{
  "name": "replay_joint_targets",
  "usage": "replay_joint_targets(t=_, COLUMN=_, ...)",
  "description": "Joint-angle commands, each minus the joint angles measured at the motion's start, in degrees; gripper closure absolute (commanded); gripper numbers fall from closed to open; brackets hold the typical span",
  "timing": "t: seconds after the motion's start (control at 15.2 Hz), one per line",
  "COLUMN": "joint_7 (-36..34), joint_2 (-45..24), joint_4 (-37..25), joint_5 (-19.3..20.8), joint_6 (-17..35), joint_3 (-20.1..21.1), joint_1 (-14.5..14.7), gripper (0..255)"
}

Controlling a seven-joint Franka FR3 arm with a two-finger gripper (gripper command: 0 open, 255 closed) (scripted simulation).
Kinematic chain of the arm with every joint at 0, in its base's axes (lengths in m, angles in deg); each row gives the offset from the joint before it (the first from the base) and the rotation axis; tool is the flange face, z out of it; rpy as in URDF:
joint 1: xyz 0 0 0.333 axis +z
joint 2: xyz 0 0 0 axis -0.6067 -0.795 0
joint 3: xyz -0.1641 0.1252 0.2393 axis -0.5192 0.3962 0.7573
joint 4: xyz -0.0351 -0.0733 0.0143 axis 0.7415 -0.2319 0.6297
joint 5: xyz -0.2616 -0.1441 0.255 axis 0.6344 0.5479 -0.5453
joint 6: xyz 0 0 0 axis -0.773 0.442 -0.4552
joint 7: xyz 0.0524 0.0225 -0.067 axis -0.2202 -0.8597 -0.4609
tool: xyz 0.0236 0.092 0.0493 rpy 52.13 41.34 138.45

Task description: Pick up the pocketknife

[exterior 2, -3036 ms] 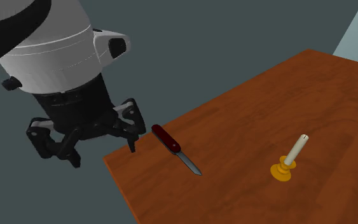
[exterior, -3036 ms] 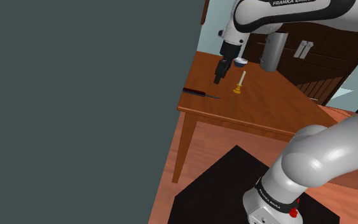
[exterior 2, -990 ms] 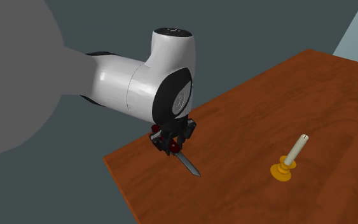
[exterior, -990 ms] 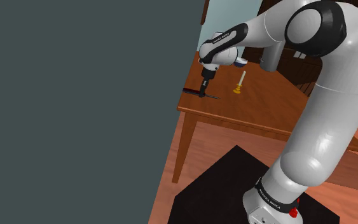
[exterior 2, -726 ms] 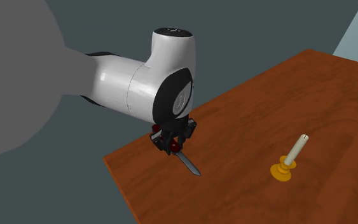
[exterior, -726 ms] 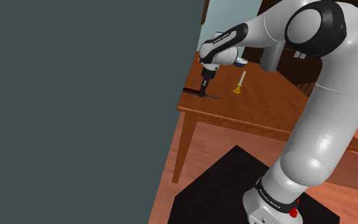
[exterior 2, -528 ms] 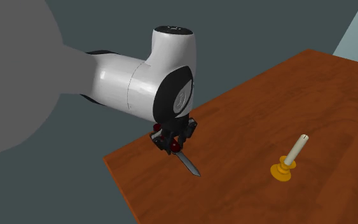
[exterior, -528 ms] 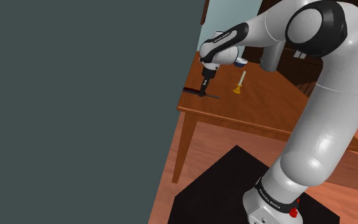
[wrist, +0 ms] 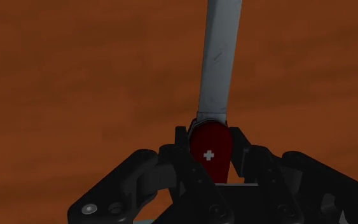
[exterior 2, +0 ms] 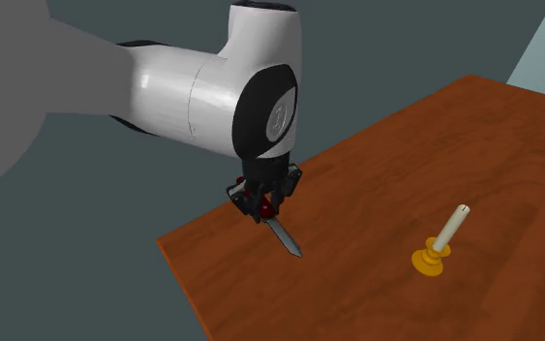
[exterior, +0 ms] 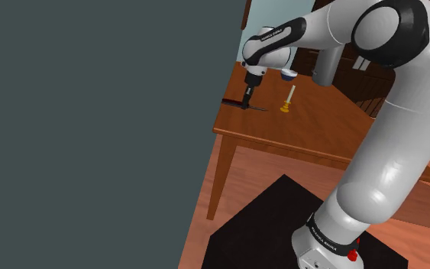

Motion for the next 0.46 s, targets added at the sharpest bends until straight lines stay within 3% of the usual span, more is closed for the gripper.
replay_joint_targets(t=0.0, joint_7=-0.35, joint_2=0.68, joint_4=-0.93, joint_5=0.36, joint_6=-1.58, joint_3=-0.02, joint_1=0.09, gripper=255)
replay_joint_targets(t=0.4, joint_7=-0.78, joint_2=1.77, joint_4=-2.90, joint_5=0.91, joint_6=-4.56, joint_3=-0.07, joint_1=0.16, gripper=255)
